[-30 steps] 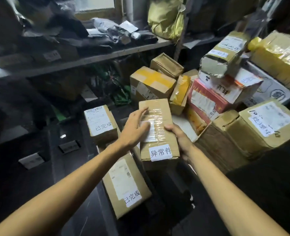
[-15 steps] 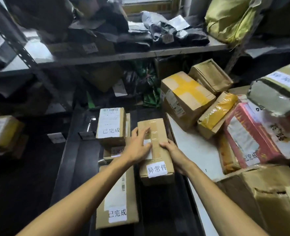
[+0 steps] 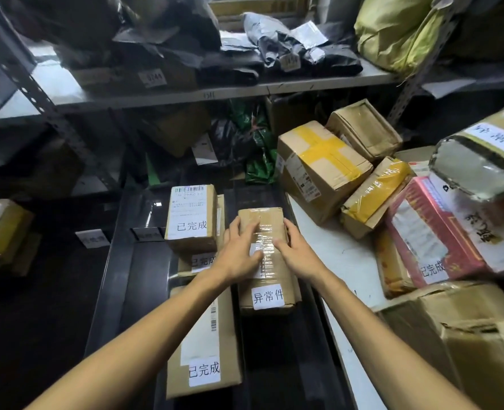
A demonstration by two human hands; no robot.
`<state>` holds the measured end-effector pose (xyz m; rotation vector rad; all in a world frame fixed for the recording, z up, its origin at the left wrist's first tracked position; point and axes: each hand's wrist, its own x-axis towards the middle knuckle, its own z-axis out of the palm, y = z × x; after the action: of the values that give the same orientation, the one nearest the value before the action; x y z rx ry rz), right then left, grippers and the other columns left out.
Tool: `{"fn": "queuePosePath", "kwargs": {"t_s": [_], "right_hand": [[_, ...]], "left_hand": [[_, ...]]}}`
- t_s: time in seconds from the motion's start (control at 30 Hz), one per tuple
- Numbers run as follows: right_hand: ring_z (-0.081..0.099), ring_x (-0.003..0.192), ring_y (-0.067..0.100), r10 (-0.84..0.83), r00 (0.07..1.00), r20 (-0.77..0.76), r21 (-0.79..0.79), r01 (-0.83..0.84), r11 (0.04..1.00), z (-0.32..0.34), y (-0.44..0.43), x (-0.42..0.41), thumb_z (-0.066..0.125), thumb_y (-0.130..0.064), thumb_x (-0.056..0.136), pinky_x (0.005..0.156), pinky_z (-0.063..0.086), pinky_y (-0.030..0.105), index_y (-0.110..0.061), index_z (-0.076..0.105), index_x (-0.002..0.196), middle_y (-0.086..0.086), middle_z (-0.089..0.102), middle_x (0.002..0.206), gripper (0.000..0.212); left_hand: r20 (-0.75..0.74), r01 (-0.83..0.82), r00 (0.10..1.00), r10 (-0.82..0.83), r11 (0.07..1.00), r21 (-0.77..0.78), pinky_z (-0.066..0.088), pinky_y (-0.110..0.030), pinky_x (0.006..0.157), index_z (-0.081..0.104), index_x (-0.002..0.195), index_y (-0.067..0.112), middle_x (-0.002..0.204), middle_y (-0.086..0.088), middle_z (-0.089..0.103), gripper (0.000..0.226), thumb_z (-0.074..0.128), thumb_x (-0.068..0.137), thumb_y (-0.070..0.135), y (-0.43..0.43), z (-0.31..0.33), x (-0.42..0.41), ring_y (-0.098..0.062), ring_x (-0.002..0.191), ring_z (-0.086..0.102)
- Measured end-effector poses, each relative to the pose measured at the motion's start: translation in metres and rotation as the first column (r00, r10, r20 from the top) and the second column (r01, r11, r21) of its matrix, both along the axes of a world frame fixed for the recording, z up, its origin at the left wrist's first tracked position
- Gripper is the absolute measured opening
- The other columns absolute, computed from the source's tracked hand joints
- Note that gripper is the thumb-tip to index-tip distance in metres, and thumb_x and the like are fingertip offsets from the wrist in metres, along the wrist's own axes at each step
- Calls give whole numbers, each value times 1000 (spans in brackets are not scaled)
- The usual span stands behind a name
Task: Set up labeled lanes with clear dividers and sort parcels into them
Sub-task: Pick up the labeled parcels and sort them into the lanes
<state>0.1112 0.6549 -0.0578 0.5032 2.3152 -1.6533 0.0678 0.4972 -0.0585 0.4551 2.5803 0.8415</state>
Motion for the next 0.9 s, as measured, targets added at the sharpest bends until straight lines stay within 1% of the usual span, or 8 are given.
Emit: {"fn": "queuePosePath", "kwargs": {"t_s": [0.07, 0.17, 0.4, 0.53, 0.7, 0.77, 0.87, 0.9], "right_hand": [[30, 147, 21, 43, 999, -22, 166, -39, 985, 9, -7, 4, 51, -34, 101, 122, 25, 40, -28, 24, 157, 2, 26, 162, 63], [17, 153, 17, 119, 983, -141, 333, -66, 941, 23, -18, 12, 48, -36, 102, 119, 12, 27, -29, 26, 157, 0, 18, 165, 59], [20, 151, 23, 255, 924, -284, 494, -87, 865, 79, -59, 18, 46, -37, 102, 123, 18, 45, -33, 33, 154, -4, 20, 166, 53], [34, 144, 20, 324, 837, -442, 418, -128, 900, 112, -104, 17, 53, -24, 101, 115, 20, 26, -19, 50, 144, 3, 39, 157, 44], [55, 123, 21, 442, 698, -563, 312, -316, 896, 138, -174, 23, 56, -18, 99, 108, 38, 30, -10, 62, 129, 8, 63, 131, 31], [57, 119, 18, 502, 653, -568, 312, -393, 865, 143, -210, 29, 54, -22, 101, 104, 42, 29, -12, 63, 129, 6, 65, 129, 31], [58, 116, 11, 595, 584, -552, 334, -499, 800, 151, -261, 41, 51, -29, 102, 93, 37, 4, -14, 61, 132, 4, 63, 132, 34], [58, 117, 12, 623, 552, -554, 347, -527, 775, 153, -280, 45, 51, -29, 102, 94, 37, 5, -15, 62, 131, 4, 64, 132, 34]], "left_hand": [[-41, 33, 999, -33, 999, 0, 14, -47, 122, 19, 154, 29, 163, -11, -1, 72, 56, 92, 27, -4, 4, 1, -27, 151, -1], [-87, 72, 994, -67, 996, 49, 16, -47, 121, 20, 154, 28, 164, -9, -2, 68, 53, 95, 29, -8, 14, 1, -24, 152, -3], [-209, 53, 978, -8, 977, 208, 17, -42, 122, 23, 152, 24, 163, -11, 9, 61, 49, 97, 22, -40, 60, 12, -24, 152, 6], [-237, -63, 962, 136, 954, 294, 26, -34, 118, 27, 152, 14, 157, -11, 25, 58, 48, 98, 23, -82, 89, 34, -23, 147, 23], [-282, -221, 888, 362, 876, 429, 47, -34, 103, 46, 137, 27, 139, 4, 46, 47, 56, 92, 17, -168, 118, 76, -13, 123, 52], [-297, -334, 835, 463, 856, 395, 50, -33, 99, 45, 142, 25, 140, 3, 47, 53, 59, 92, 14, -212, 128, 98, -12, 118, 55], [-361, -437, 766, 532, 843, 314, 47, -32, 101, 45, 143, 22, 139, 3, 49, 54, 59, 92, 18, -273, 144, 132, -9, 115, 53], [-373, -470, 743, 556, 830, 300, 46, -31, 101, 46, 142, 23, 138, 3, 50, 53, 59, 91, 21, -293, 149, 144, -9, 115, 53]]}}
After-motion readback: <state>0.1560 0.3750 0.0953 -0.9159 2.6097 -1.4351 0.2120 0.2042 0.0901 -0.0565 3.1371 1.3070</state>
